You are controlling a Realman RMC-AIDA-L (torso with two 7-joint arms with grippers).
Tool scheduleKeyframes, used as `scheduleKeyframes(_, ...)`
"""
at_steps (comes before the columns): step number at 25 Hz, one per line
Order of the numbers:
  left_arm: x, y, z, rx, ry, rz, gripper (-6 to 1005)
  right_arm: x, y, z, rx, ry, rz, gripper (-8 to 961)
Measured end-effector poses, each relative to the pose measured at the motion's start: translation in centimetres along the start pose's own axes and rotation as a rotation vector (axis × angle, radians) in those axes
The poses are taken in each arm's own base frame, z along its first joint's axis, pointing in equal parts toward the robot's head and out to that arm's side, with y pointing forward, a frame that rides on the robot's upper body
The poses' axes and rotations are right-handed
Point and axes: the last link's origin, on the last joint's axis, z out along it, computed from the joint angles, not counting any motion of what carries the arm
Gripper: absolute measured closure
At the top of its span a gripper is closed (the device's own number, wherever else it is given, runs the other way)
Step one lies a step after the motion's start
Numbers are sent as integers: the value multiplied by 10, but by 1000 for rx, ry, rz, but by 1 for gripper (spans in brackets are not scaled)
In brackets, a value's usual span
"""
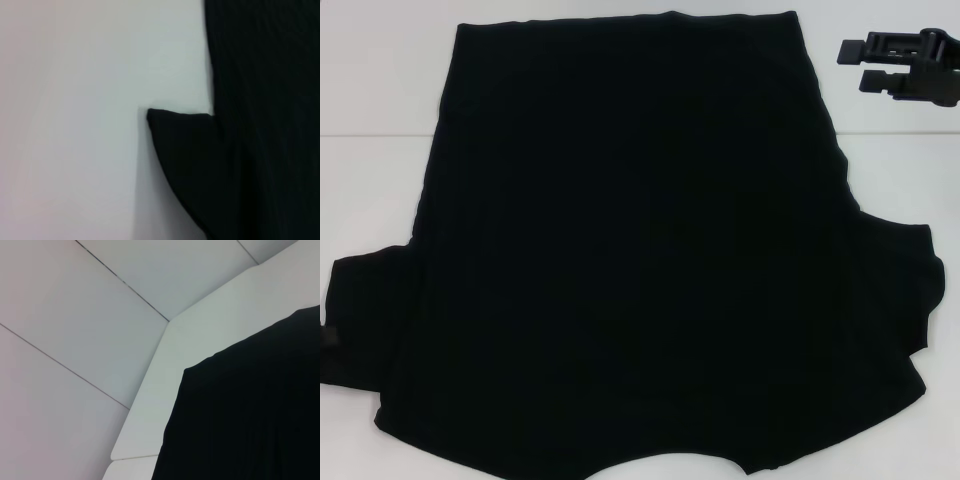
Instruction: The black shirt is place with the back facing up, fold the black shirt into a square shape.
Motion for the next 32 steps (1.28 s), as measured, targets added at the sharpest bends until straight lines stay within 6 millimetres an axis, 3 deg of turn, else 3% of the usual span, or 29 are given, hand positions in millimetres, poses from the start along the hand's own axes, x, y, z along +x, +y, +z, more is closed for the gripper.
scheduleKeyframes(24,41,-4,-31,163,52,-3,1001,-2,0,-1,2,-4,0,206)
scheduleKeyframes(29,50,1,-34,174,55,18,1001,-2,0,-1,2,-5,0,205)
scheduleKeyframes(32,61,14,-33,175,43,61,1000,-3,0,-2,3,-6,-1,205)
